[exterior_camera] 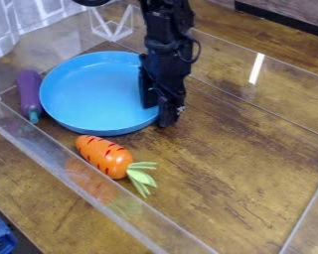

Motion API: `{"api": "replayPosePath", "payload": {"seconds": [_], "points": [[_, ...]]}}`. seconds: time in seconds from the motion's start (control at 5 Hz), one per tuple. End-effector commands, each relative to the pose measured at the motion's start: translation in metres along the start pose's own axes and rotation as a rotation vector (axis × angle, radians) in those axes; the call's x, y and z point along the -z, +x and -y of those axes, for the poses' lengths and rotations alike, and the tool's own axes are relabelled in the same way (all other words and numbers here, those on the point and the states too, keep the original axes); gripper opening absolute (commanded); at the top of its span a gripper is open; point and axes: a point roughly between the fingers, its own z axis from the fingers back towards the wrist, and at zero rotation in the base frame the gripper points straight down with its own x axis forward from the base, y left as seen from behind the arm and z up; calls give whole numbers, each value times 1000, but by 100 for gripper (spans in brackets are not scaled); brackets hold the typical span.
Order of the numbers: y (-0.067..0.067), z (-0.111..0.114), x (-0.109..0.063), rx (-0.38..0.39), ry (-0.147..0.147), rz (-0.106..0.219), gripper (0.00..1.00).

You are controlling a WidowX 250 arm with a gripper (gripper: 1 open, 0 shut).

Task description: Remove the purple eggplant from the blue tray and put it on the table

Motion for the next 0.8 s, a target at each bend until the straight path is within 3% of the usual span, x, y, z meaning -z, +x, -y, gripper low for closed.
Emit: {"api": "replayPosePath", "payload": {"seconds": [0.0,0.4,0.6], "points": [[25,11,-10,30,10,33,0],[64,19,1,7,6,36,0],[71,22,1,4,0,34,0]]}}
